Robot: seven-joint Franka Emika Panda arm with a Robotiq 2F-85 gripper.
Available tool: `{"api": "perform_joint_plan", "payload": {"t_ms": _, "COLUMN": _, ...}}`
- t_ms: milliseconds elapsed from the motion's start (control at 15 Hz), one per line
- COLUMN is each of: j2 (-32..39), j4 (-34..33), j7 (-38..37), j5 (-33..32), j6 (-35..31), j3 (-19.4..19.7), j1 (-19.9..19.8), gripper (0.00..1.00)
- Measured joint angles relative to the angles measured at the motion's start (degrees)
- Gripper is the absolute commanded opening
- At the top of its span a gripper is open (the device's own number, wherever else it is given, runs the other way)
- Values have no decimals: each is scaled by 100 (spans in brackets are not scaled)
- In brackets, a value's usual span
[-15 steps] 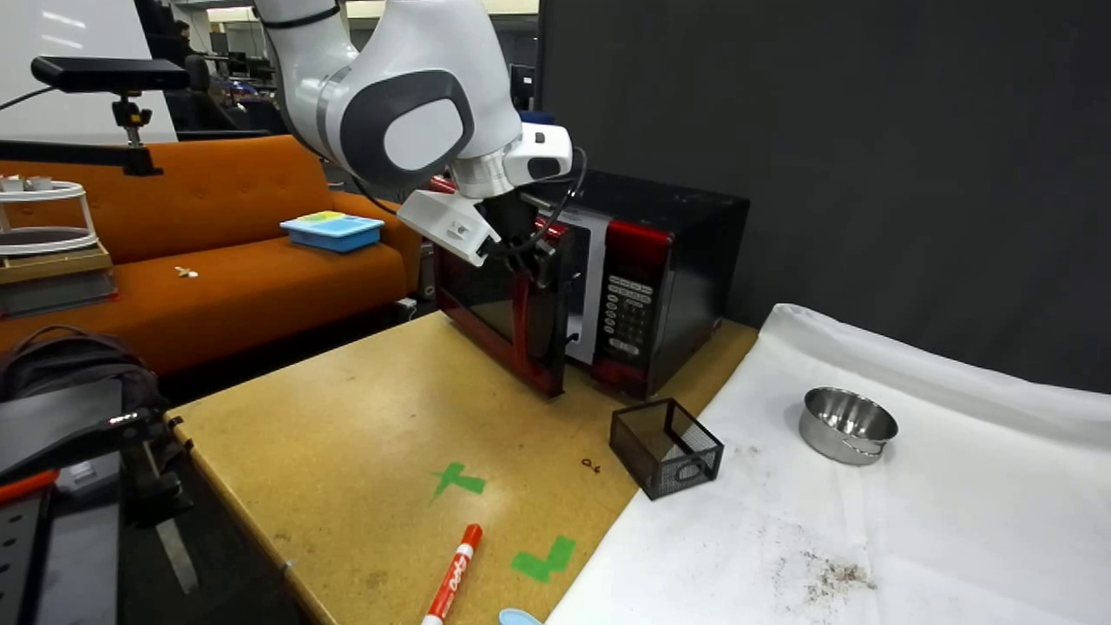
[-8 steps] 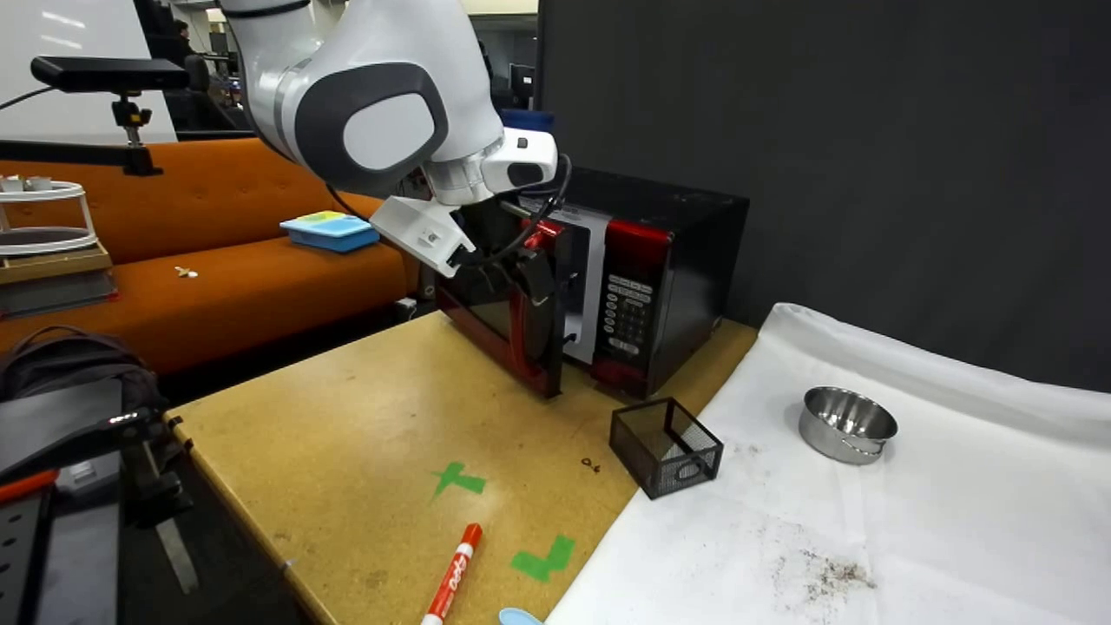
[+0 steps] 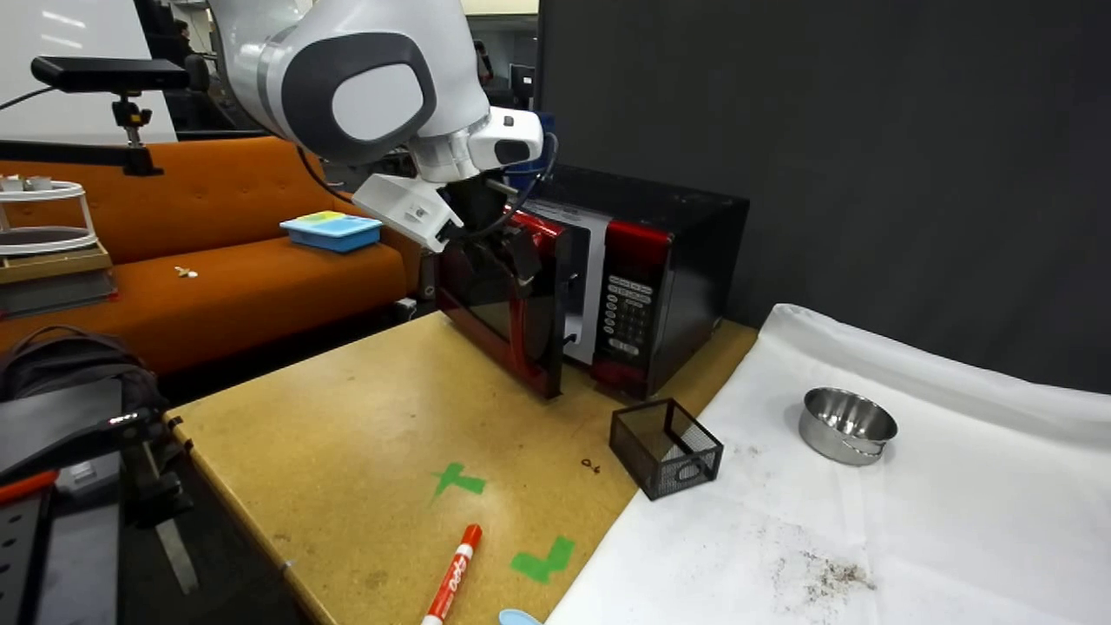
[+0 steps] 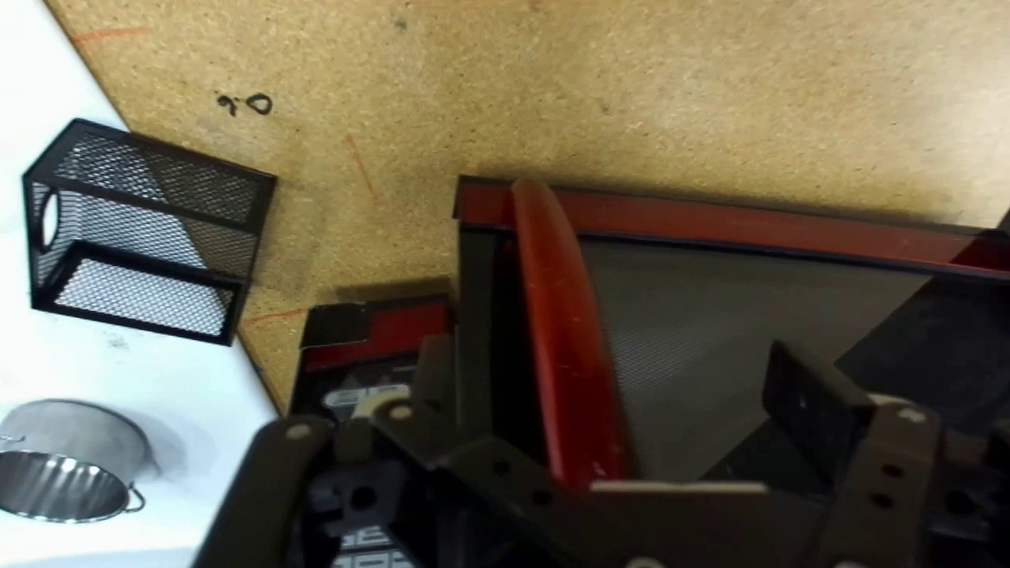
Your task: Open the microwave door
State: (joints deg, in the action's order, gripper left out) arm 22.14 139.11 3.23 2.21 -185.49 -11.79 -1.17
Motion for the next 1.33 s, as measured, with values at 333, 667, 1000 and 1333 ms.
{"api": "perform_joint_plan", "payload": {"t_ms": 333, "j2": -974, "j4": 13, "j7": 666, "j5": 439, "j6": 1833, "j3": -2073, "j1": -1683, "gripper": 100}}
{"api": "perform_joint_plan", "payload": {"t_ms": 667, "j2": -2298, "j4": -446, "j7": 1250, "j5": 963, "j6": 3816, "j3": -1363, "j1": -1458, "gripper": 100}}
{"api": "perform_joint_plan", "payload": {"t_ms": 1000, "j2": -2515, "j4": -1175, "j7": 1152, "j5": 492, "j6": 4729, "j3": -160, "j1": -392, "gripper": 100}}
{"api": "perform_joint_plan", "payload": {"t_ms": 1333, "j2": -1868, "j4": -1895, "j7": 835, "j5": 245, "j6": 4738, "j3": 154, "j1": 122, "gripper": 100}}
